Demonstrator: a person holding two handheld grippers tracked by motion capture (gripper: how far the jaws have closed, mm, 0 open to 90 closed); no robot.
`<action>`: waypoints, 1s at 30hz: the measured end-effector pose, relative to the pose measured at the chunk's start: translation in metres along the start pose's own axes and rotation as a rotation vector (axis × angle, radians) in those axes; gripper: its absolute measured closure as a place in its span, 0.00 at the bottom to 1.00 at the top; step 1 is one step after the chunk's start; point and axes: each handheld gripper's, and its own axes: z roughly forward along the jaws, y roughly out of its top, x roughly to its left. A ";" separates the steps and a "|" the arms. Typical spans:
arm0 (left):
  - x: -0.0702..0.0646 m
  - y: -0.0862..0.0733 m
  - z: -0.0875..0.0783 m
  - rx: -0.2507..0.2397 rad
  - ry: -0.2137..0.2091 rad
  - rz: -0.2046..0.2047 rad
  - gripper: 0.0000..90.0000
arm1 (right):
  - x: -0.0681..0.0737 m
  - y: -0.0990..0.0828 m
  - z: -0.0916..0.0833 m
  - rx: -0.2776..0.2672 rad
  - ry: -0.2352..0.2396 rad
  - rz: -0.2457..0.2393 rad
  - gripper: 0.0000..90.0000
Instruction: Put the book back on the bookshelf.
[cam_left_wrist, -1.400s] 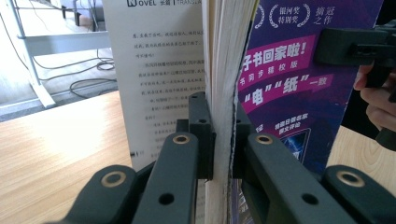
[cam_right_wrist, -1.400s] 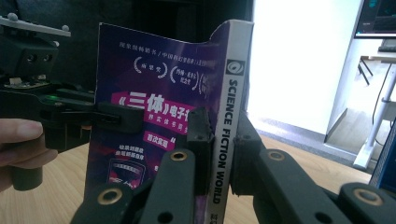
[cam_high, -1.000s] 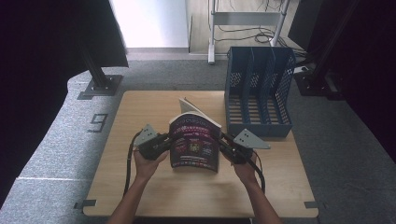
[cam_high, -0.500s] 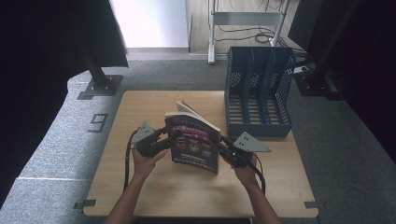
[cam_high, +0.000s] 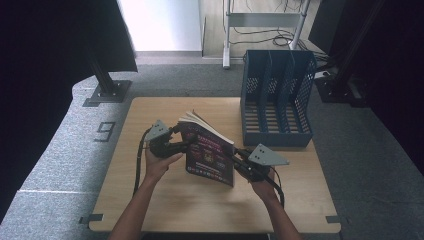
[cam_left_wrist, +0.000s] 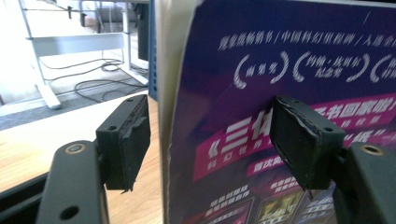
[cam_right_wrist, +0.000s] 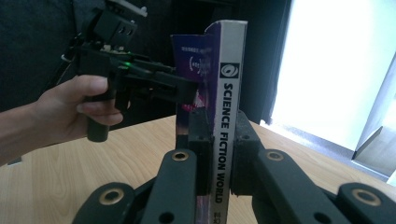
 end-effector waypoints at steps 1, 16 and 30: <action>0.000 0.000 0.000 0.000 0.000 0.000 0.31 | 0.000 0.000 0.000 0.000 0.000 0.000 0.90; 0.000 0.006 0.013 0.038 -0.043 -0.006 0.20 | -0.003 0.000 0.001 0.002 0.022 -0.002 0.90; -0.006 0.005 0.005 0.024 -0.059 0.008 0.24 | -0.010 0.003 0.006 0.027 0.049 0.013 0.81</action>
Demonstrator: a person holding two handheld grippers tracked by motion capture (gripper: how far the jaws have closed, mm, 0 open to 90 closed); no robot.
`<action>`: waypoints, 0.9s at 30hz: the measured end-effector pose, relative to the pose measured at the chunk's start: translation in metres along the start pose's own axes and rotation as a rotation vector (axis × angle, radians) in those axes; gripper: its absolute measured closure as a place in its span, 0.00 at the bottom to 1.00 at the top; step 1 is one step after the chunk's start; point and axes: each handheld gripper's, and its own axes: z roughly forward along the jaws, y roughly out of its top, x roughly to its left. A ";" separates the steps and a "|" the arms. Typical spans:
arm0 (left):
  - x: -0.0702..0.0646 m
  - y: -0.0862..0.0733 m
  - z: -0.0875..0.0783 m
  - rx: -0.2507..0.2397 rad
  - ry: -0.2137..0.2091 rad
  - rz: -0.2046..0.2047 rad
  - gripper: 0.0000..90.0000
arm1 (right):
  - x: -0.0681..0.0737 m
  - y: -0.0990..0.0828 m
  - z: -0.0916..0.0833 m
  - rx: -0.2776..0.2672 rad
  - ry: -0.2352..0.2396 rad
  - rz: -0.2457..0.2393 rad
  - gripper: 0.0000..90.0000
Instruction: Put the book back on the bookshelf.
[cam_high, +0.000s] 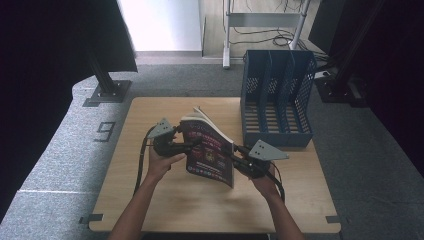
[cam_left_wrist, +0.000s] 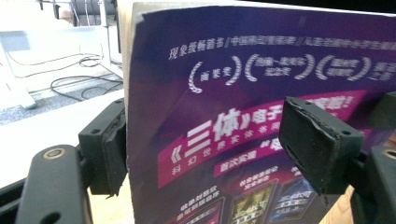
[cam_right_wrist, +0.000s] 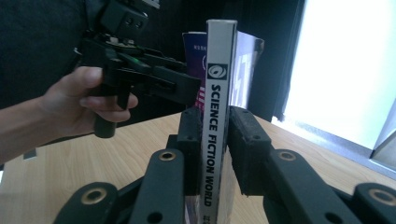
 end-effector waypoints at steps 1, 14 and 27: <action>0.000 0.000 0.000 0.000 -0.001 0.000 0.24 | -0.001 0.002 0.002 0.019 -0.014 -0.001 0.83; 0.005 0.003 0.000 -0.024 0.002 0.015 0.20 | 0.001 0.001 -0.004 0.018 0.004 -0.041 0.90; 0.004 0.009 0.003 -0.014 -0.024 0.014 0.20 | -0.003 0.001 -0.003 0.018 0.011 -0.023 0.85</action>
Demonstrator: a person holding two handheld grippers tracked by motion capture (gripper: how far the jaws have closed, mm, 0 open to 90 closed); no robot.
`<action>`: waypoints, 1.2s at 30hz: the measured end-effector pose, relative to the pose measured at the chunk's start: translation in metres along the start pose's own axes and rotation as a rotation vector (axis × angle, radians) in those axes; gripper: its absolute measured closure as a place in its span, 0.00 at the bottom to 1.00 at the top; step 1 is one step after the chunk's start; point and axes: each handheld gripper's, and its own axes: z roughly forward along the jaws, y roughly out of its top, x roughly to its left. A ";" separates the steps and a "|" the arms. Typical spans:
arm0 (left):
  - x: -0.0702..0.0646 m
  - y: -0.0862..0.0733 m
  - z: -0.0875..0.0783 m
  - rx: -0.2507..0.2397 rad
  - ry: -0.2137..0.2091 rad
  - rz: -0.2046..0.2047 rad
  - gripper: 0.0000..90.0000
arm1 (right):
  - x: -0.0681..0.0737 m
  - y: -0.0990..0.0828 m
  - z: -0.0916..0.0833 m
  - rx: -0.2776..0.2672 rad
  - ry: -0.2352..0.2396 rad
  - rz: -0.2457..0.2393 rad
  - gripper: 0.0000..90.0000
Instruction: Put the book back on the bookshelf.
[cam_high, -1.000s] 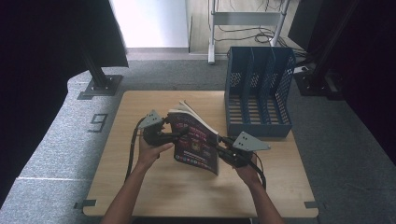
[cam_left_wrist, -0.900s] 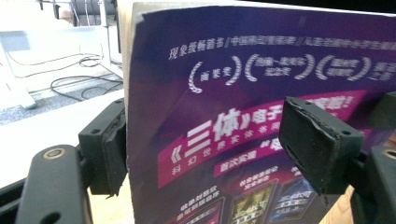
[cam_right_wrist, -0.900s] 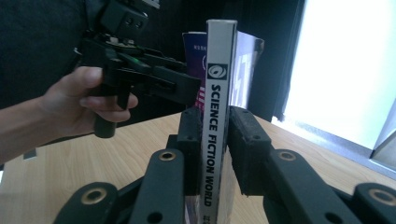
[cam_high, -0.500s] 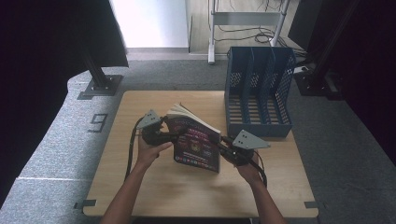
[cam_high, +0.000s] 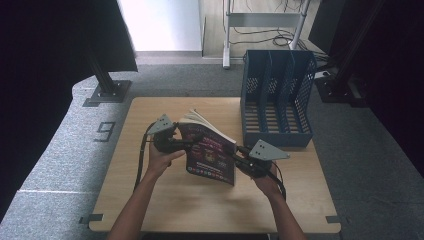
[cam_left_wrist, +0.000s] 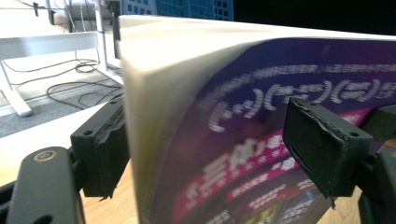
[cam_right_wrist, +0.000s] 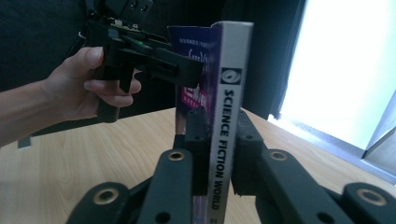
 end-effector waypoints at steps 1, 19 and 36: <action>-0.001 0.000 0.001 0.000 0.000 -0.001 0.20 | -0.001 0.000 0.002 0.005 0.015 0.011 0.82; -0.004 0.000 0.000 -0.009 -0.011 -0.003 0.21 | -0.012 0.001 0.024 0.082 -0.072 0.041 0.86; 0.005 0.002 -0.003 -0.030 0.025 0.026 0.18 | -0.002 -0.002 0.012 0.047 -0.018 -0.022 0.90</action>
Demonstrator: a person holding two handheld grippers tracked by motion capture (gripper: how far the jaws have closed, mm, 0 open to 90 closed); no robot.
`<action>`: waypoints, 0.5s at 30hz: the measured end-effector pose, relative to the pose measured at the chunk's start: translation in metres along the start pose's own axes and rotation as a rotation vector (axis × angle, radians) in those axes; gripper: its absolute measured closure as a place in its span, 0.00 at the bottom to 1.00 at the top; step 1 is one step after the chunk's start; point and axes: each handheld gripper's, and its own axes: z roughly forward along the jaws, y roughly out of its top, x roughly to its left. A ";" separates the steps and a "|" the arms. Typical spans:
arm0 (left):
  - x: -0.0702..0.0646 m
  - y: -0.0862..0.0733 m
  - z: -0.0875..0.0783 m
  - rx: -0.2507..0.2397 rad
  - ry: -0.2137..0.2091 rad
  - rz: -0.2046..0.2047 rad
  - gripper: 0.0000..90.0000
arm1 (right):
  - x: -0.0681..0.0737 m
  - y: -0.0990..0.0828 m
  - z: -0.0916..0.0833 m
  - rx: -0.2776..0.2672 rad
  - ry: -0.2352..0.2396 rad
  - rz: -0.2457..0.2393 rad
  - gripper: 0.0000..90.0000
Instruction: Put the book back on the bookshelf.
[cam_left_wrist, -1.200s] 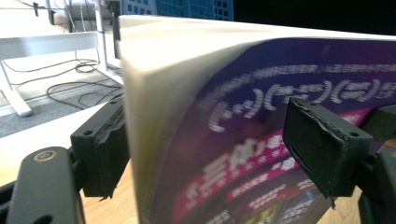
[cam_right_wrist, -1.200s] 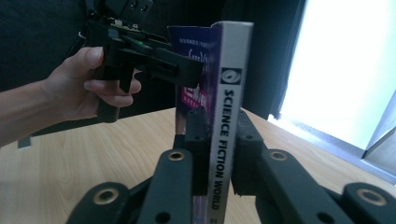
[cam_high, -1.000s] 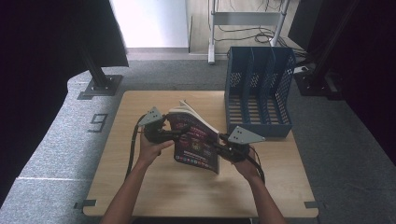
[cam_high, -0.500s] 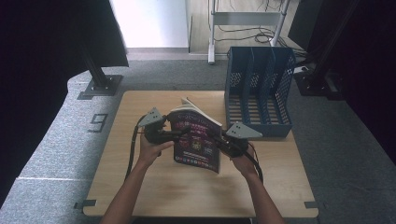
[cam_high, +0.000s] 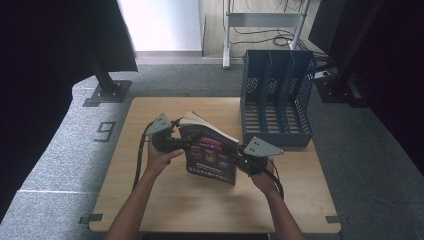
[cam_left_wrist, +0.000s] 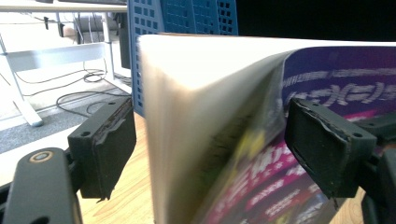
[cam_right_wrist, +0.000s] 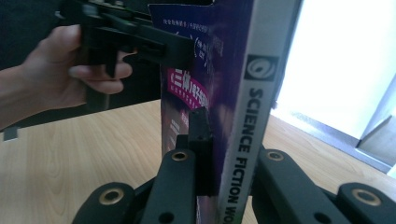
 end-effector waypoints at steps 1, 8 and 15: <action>0.000 0.000 0.000 0.000 0.000 0.000 0.18 | 0.000 0.000 0.000 0.000 0.000 0.000 0.90; 0.001 -0.003 0.006 0.015 -0.043 -0.005 0.17 | 0.000 -0.001 -0.002 -0.008 0.017 0.000 0.90; -0.002 -0.004 0.009 0.017 -0.068 -0.019 0.19 | -0.001 -0.001 -0.001 -0.020 0.042 -0.003 0.82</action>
